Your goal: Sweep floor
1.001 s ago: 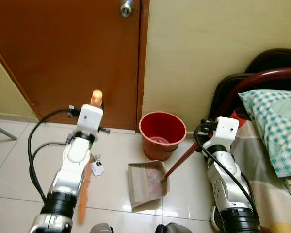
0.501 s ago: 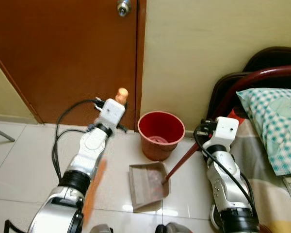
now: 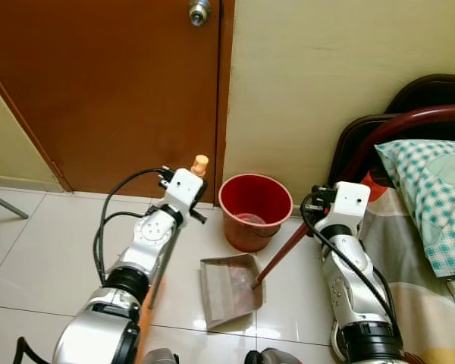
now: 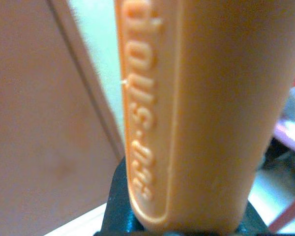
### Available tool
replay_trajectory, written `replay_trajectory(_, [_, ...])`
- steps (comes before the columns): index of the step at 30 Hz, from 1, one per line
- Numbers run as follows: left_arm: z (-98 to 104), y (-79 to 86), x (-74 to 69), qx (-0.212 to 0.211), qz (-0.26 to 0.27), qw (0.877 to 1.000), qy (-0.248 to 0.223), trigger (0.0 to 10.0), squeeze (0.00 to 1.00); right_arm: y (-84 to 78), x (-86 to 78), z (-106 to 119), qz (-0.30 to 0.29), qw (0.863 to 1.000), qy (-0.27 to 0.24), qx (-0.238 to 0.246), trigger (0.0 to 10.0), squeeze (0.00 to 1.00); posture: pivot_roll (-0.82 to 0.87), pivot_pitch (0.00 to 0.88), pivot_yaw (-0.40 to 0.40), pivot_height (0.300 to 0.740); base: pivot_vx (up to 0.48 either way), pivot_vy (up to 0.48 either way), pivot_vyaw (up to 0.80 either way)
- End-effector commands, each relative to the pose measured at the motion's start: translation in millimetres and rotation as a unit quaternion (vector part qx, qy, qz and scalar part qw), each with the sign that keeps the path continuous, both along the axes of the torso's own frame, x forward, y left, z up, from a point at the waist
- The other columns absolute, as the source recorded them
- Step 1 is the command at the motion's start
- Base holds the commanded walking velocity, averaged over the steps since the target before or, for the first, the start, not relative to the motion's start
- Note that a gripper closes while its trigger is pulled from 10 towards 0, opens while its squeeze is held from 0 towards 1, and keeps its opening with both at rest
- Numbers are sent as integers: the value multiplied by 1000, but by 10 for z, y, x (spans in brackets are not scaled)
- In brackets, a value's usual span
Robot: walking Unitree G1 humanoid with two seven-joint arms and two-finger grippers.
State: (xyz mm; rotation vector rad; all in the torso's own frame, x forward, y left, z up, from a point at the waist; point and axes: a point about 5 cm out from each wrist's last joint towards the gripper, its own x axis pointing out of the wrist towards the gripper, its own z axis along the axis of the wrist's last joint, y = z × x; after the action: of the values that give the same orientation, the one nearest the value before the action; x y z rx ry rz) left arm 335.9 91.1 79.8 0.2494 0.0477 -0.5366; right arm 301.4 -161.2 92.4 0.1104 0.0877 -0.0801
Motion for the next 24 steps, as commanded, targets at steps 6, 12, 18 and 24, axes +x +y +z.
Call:
replay_trajectory(6, [-58, -268, -204, -60, -32, 998, 13, 10000, 0, -42, 62, 101, -8, 1000, -25, -12, 10000, 0, -6, 79, -29, 740, 0, 0, 0])
replay_trajectory(12, [312, -128, -227, -59, 26, 990, -123, 10000, 0, -120, 68, 102, -25, 999, -29, -32, 10000, 0, -3, 80, -26, 740, 0, 0, 0])
replay_trajectory(18, [580, 77, -193, -27, 50, 976, -212, 10000, 0, -165, 39, -89, -39, 997, 24, -68, 10000, 0, 11, 81, -31, 740, 0, 0, 0])
replay_trajectory(24, [728, 255, -49, -29, 85, 970, -227, 10000, 0, -248, -27, -324, -54, 990, 96, -91, 10000, 0, 3, 78, -30, 740, 0, 0, 0])
